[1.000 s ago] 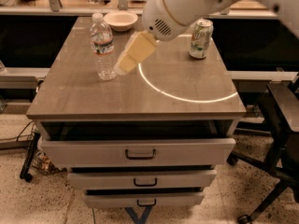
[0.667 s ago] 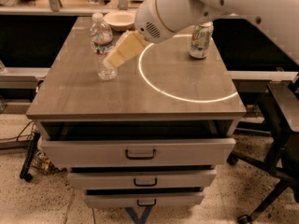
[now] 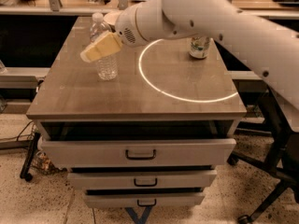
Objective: Knock water bottle over
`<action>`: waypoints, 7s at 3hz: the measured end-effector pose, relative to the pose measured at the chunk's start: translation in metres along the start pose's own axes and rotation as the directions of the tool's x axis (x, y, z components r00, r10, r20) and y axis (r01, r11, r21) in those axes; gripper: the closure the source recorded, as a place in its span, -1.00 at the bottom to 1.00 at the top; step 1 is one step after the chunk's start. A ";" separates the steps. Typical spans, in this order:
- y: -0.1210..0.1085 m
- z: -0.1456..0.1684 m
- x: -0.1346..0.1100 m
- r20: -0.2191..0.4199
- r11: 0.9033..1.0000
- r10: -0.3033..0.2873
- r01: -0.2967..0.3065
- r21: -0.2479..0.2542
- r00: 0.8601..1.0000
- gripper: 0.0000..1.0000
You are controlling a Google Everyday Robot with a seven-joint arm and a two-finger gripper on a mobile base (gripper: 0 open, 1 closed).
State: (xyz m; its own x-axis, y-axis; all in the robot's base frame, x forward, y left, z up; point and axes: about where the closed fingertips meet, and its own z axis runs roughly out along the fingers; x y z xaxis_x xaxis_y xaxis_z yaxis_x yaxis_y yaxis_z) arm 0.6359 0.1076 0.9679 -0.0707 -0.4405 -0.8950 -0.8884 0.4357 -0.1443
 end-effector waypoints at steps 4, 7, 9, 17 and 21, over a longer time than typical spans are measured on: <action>-0.003 0.049 0.008 0.099 0.997 0.072 -0.071 -0.011 0.993 0.15; -0.074 -0.014 -0.040 -0.166 0.984 -0.132 0.149 0.093 0.977 1.00; -0.042 -0.009 0.013 -0.515 0.965 -0.260 0.230 -0.123 0.817 1.00; 0.023 0.120 0.077 -0.490 0.939 -0.190 0.011 -0.344 0.851 -1.00; -0.041 -0.010 0.061 -0.374 0.993 -0.055 0.012 -0.119 0.926 -1.00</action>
Offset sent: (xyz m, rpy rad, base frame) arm 0.0227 0.0413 -0.0252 0.1347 0.0180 0.0159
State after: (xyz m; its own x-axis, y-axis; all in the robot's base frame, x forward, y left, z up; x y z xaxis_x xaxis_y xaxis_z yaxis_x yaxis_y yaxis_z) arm 0.6630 0.0553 0.9237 -0.1858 -0.7254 -0.6628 -0.9367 0.3345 -0.1036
